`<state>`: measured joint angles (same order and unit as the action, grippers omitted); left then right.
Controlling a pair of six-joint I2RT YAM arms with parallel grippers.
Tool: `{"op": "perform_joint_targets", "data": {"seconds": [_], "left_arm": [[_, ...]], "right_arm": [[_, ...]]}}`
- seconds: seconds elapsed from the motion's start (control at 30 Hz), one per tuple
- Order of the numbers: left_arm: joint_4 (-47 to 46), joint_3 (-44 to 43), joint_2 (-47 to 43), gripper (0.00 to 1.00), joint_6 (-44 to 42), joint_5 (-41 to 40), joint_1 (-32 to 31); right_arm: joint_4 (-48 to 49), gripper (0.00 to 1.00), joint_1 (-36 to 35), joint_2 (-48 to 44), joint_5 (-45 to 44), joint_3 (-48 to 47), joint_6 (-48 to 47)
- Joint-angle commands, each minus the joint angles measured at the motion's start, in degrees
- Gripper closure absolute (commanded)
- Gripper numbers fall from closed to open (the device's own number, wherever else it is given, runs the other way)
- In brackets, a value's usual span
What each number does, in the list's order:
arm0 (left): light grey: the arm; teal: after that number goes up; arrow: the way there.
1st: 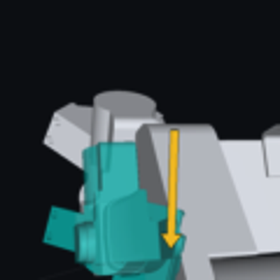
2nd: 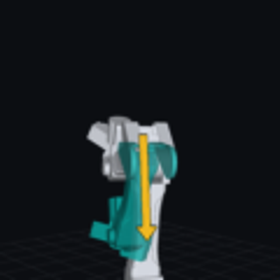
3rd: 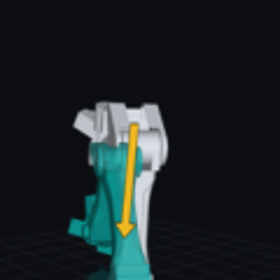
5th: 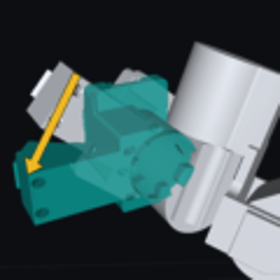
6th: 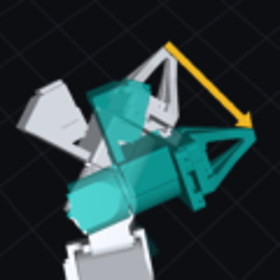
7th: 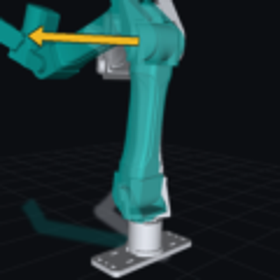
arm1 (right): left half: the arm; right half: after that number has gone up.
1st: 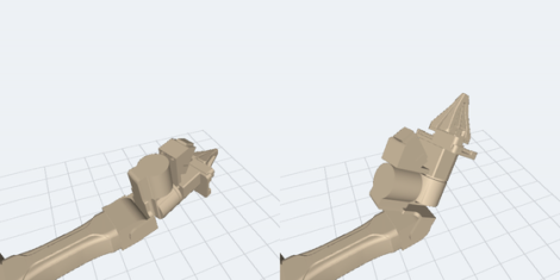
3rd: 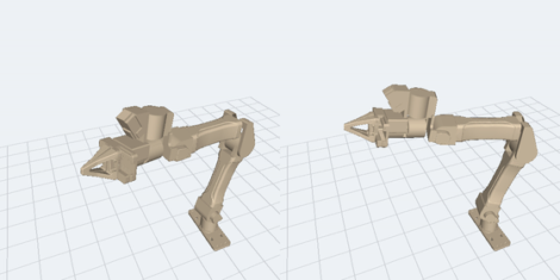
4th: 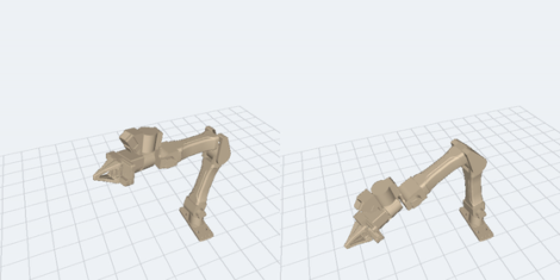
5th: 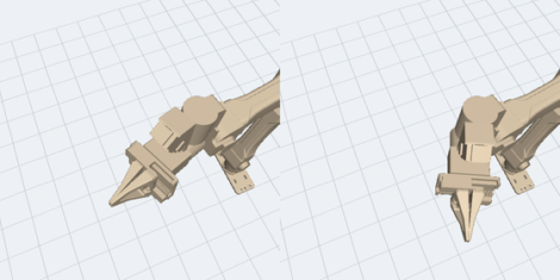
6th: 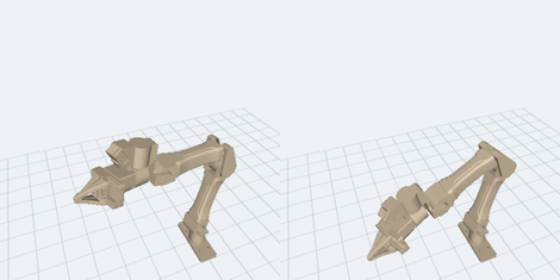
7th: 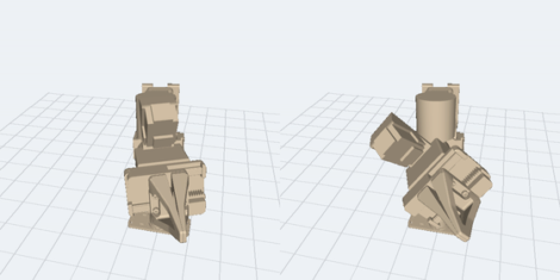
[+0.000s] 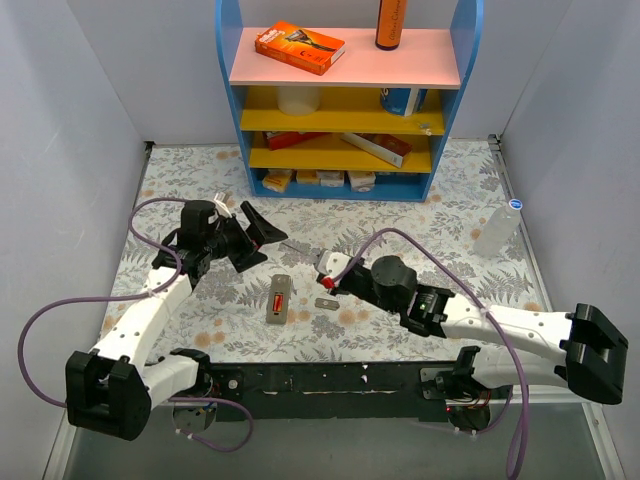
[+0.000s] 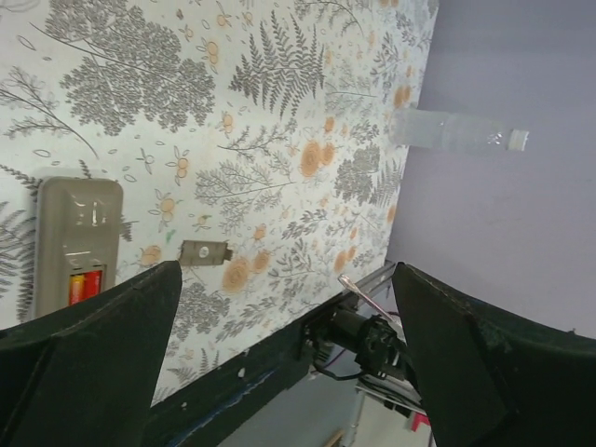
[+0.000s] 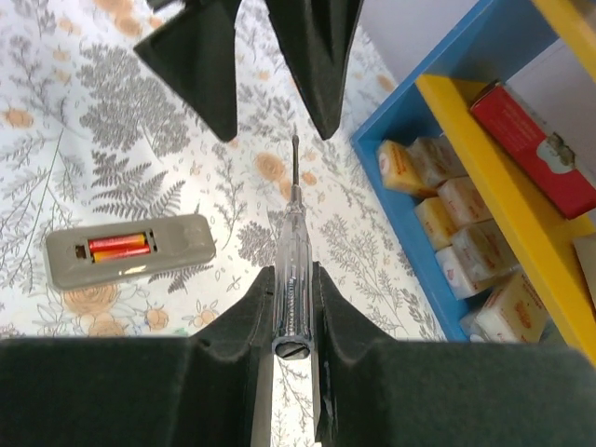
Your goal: Unload the batteries from the remote control
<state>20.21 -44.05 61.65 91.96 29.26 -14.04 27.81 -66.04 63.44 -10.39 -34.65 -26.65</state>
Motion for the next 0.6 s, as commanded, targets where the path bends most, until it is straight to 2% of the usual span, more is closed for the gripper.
{"op": "perform_joint_targets", "data": {"seconds": [0.0, 0.1, 0.27, 0.37, 0.47, 0.57], "left_arm": [[6.7, -2.8, 0.9, 0.02, -9.3, -1.8, 2.2], [8.2, -2.4, 2.5, 0.02, -12.3, -1.8, 4.8], [7.7, 0.8, 4.7, 0.11, -14.2, 3.1, 9.9], [5.1, 3.4, 6.3, 0.17, -14.8, 6.7, 10.8], [2.2, 5.5, 8.4, 0.21, -15.7, 10.5, 11.2], [-0.5, 8.3, 12.3, 0.25, -16.0, 14.1, 11.9]], "right_arm": [[-19.3, 0.99, 0.2, 2.6, 1.3, -9.1, -0.8], [-26.4, 0.99, 0.2, 5.0, 3.9, -14.0, 0.5], [-40.7, 0.99, 0.2, 11.8, 5.8, -23.0, 0.8], [-47.3, 0.99, 0.2, 17.8, 5.3, -29.1, 0.8], [-51.0, 0.99, 0.2, 20.5, 6.8, -33.9, -0.3], [-50.9, 0.99, 0.1, 21.8, 9.1, -34.2, -3.7]]}}
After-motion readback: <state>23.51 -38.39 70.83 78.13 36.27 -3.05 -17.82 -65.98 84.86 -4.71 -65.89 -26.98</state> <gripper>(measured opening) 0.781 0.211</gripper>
